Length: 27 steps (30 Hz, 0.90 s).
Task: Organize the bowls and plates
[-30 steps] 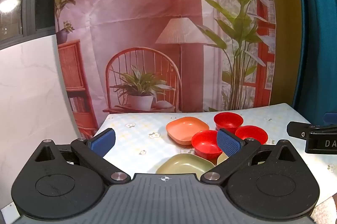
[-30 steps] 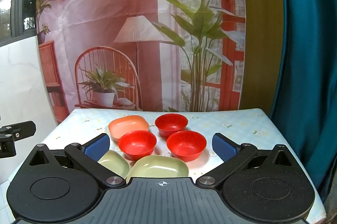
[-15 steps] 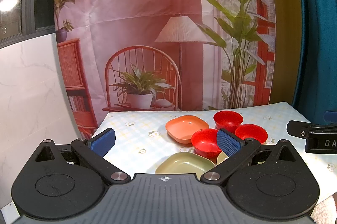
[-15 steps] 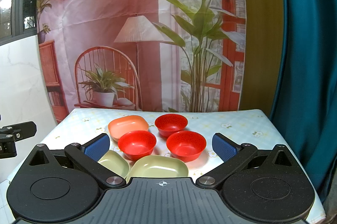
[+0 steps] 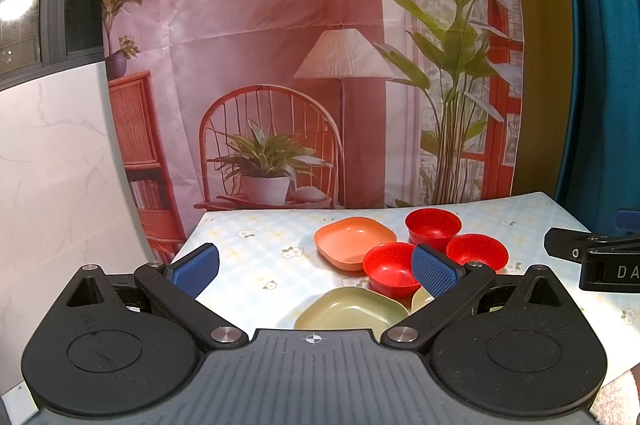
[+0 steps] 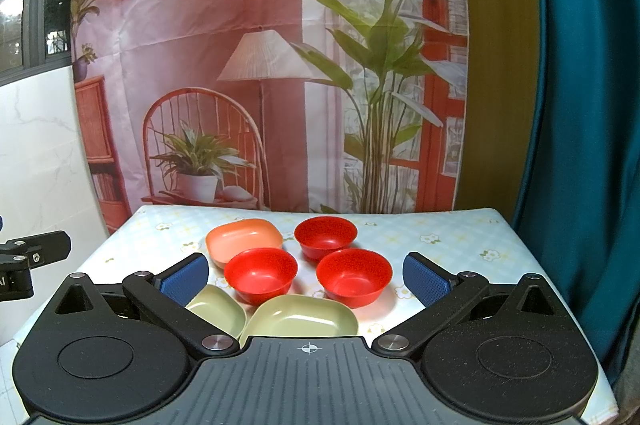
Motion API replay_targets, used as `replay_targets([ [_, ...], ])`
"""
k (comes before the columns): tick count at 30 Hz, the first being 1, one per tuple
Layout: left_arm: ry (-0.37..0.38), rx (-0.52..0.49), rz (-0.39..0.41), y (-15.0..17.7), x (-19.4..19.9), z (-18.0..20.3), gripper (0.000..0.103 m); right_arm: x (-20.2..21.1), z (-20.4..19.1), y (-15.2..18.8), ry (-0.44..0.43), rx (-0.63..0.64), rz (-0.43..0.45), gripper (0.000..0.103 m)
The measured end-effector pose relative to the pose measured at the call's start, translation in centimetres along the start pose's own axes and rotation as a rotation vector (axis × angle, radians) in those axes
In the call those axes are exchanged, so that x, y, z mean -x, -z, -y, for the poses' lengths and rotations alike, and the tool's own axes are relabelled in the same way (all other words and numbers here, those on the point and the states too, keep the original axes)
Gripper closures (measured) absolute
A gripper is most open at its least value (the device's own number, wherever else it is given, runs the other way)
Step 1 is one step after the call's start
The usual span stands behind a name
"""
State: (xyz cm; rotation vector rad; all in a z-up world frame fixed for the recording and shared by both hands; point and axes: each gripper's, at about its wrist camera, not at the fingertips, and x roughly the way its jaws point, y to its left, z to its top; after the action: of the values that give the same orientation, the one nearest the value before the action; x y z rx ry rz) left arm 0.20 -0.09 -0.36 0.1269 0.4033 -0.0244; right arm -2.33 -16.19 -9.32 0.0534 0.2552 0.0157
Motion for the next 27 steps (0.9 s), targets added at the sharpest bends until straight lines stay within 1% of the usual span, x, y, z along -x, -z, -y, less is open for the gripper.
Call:
replay_targets([
  [27, 0.001, -0.001, -0.005, 0.19, -0.26, -0.05, 0.0, 0.06, 0.0, 0.0, 0.001, 0.001, 0.002, 0.0],
])
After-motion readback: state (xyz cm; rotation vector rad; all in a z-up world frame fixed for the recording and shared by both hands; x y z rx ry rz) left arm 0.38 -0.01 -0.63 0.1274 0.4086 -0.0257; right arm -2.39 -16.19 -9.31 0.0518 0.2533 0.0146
